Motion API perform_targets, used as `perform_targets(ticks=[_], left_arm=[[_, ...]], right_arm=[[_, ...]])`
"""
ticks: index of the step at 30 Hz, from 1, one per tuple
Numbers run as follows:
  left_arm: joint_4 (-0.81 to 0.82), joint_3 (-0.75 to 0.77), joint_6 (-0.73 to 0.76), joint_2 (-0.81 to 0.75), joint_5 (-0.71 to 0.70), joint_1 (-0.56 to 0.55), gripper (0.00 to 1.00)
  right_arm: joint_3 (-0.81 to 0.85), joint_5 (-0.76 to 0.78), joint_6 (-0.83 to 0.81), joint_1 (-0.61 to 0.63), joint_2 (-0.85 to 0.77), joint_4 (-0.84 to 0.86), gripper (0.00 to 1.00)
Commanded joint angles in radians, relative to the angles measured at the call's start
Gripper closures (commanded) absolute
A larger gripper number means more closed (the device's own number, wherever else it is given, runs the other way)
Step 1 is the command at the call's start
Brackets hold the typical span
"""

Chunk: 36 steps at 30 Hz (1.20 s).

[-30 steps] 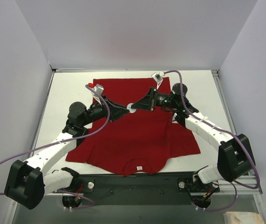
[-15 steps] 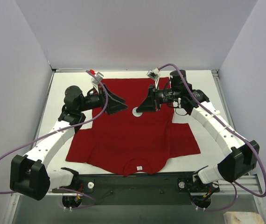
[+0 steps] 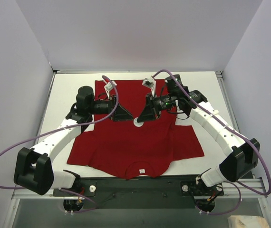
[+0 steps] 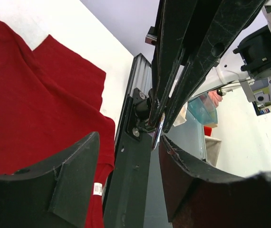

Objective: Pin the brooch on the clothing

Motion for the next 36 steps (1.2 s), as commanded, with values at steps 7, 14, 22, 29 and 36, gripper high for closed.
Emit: perform_targets(ticks=[7, 14, 22, 29, 36], left_arm=[[-0.064, 0.092, 0.065, 0.029, 0.029, -0.06, 0.44], [-0.08, 0.112, 0.082, 0.063, 0.029, -0.107, 0.66], [-0.081, 0.115, 0.103, 0.037, 0.006, -0.112, 1.0], [-0.016, 0.041, 0.097, -0.069, -0.173, -0.112, 1.0], [0.364, -0.175, -0.069, -0.222, -0.406, -0.112, 1.0]], right_arm=[[0.041, -0.003, -0.036, 0.011, 0.006, -0.001, 1.0], [0.044, 0.004, -0.033, 0.011, 0.006, 0.0, 1.0], [0.057, 0.076, -0.009, 0.005, -0.026, 0.014, 0.91], [-0.076, 0.184, 0.108, -0.009, -0.162, 0.235, 0.19], [-0.301, 0.313, 0.363, -0.009, -0.311, 0.561, 0.04]])
